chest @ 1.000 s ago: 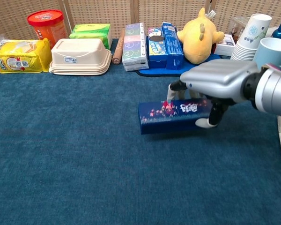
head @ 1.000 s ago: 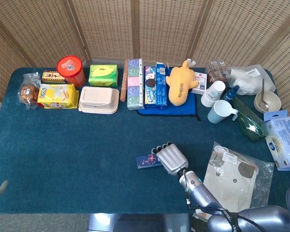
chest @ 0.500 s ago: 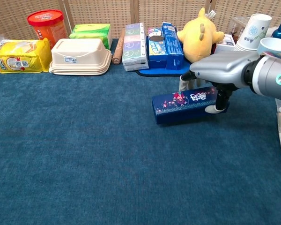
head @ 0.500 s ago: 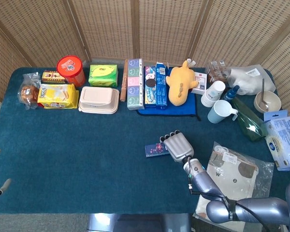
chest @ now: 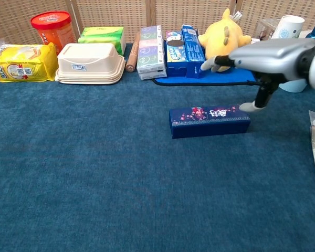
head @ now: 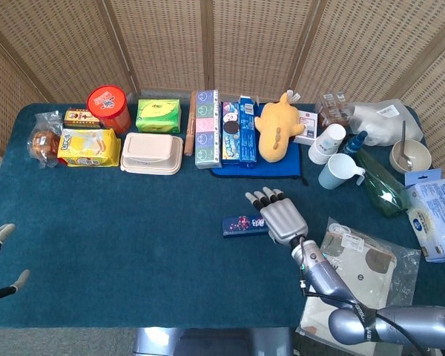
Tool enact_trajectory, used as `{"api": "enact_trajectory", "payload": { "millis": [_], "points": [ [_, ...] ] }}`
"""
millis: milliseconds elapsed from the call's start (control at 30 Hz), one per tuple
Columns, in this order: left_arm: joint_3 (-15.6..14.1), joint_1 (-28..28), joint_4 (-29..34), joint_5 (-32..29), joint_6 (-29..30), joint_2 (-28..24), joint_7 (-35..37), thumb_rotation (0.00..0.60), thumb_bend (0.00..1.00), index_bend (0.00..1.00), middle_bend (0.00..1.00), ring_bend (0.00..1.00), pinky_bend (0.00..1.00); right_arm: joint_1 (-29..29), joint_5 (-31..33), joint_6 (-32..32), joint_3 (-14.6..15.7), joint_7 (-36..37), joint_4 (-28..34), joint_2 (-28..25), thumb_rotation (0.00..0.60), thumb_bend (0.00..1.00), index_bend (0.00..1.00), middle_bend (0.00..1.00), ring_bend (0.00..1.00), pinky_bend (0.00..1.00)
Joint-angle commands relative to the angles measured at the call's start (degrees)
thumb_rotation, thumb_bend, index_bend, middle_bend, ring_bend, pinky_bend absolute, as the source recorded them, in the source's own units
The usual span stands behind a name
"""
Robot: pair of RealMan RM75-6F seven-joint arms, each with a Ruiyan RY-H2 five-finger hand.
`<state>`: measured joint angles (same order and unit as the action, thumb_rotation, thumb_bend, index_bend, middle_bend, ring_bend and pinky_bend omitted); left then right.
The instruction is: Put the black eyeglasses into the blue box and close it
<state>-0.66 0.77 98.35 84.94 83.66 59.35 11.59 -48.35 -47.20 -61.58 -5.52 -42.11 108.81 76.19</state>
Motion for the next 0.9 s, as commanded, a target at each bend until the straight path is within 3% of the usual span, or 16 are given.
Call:
{"api": "enact_trajectory", "payload": {
  "millis": [33,233,467,900],
  "points": [
    [0.22,-0.24,1.13,-0.98,-0.52,0.05,-1.49,0.585,0.28,0.06,0.09,0.07,0.00,3.38,-4.45,-3.61,1.25,3.39,2.68,-3.01,0.600,0.31,0.00,0.12,0.08,0.16],
    [0.24,-0.36,3.32,-3.13,-1.63,-0.54,-4.26,0.585,0.28,0.08,0.09,0.06,0.00,10.01,-11.54,-11.12,4.03,7.93,5.21,-6.27,0.600,0.30,0.04,0.15,0.09,0.16],
    [0.47,-2.31,6.47,-8.34,-6.62,-0.38,-9.78,0.590,0.28,0.10,0.10,0.05,0.00,21.14,-19.08,-23.41,10.03,9.77,4.11,-7.22,0.600,0.31,0.10,0.18,0.11,0.16],
    [0.45,-2.98,9.94,-12.09,-5.80,1.10,-21.27,0.586,0.28,0.11,0.10,0.05,0.00,34.89,-25.09,-34.96,13.43,14.27,-0.51,-7.11,0.600,0.30,0.18,0.21,0.12,0.16]
  ]
}}
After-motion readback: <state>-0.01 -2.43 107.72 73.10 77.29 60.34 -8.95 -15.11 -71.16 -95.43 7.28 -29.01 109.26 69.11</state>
